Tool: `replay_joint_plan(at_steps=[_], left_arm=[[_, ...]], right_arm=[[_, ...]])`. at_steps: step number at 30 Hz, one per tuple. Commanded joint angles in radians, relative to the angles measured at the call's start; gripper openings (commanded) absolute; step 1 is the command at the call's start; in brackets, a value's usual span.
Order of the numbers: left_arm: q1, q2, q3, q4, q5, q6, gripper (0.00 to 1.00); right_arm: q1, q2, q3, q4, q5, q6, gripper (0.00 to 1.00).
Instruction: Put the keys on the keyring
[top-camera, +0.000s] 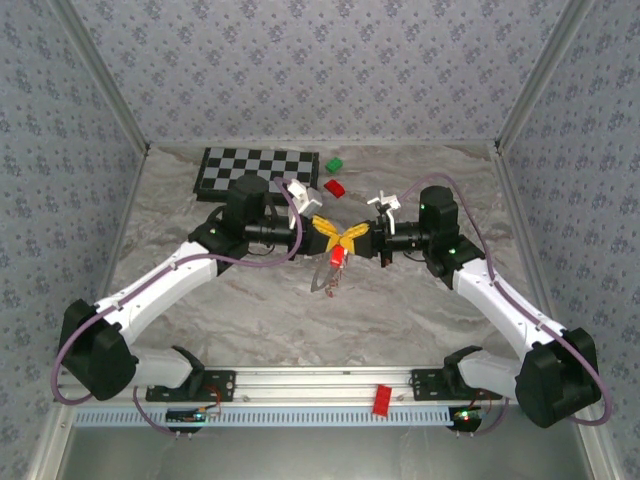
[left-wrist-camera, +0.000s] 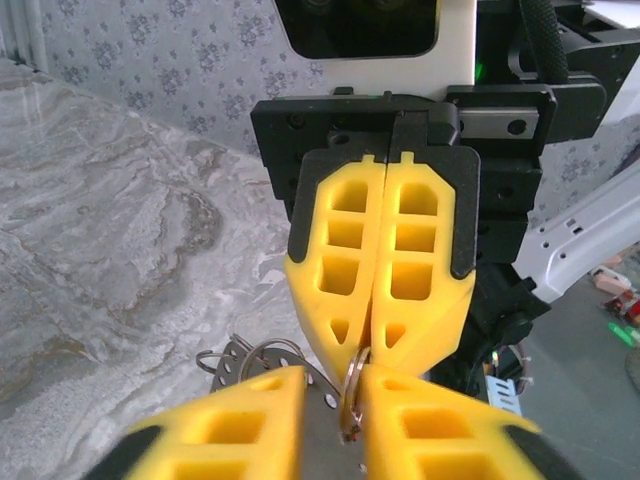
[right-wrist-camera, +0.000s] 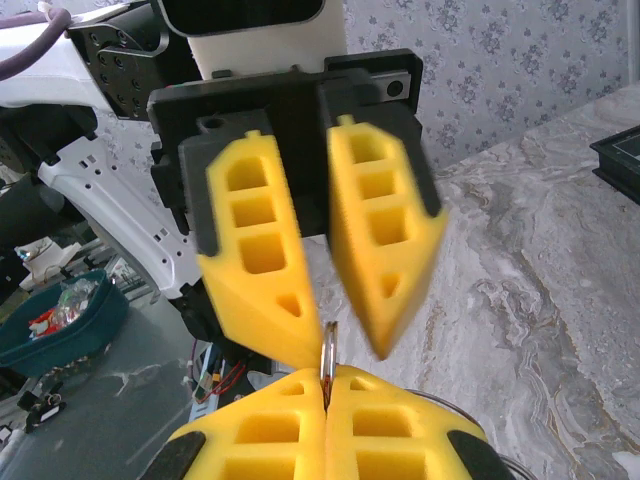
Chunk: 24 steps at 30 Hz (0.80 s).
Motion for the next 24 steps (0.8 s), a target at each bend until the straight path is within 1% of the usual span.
replay_joint_plan(at_steps=[1,2,7,11,12,14,16,18,21,24], left_arm=[[-0.006,0.003,0.035,-0.013,0.025,0.025,0.06],[-0.006,0.002,0.032,-0.01,0.021,0.022,0.0],[-0.005,-0.018,0.005,0.049,-0.013,-0.001,0.0],[-0.005,-0.049,-0.047,0.17,-0.044,-0.053,0.0],[-0.006,-0.055,-0.059,0.197,-0.047,-0.065,0.0],[-0.006,-0.07,-0.084,0.26,-0.062,-0.091,0.0],[-0.005,-0.081,-0.11,0.328,-0.091,-0.12,0.0],[-0.006,-0.088,-0.138,0.404,-0.11,-0.155,0.0],[-0.007,-0.095,-0.17,0.497,-0.139,-0.199,0.0],[-0.014,-0.107,-0.192,0.549,-0.165,-0.215,0.0]], right_arm=[[0.007,-0.017,0.047,0.006,-0.028,-0.023,0.0],[0.007,-0.017,0.048,0.003,-0.027,-0.025,0.0],[0.005,-0.026,0.043,-0.012,0.0,-0.03,0.0],[-0.005,-0.054,0.018,0.008,0.064,-0.002,0.24],[-0.011,-0.065,0.007,0.027,0.079,0.015,0.28],[-0.023,-0.089,-0.023,0.082,0.104,0.061,0.29],[-0.036,-0.112,-0.051,0.125,0.148,0.106,0.35],[-0.045,-0.132,-0.086,0.175,0.2,0.155,0.37],[-0.054,-0.149,-0.145,0.312,0.243,0.263,0.41],[-0.057,-0.148,-0.192,0.434,0.267,0.355,0.44]])
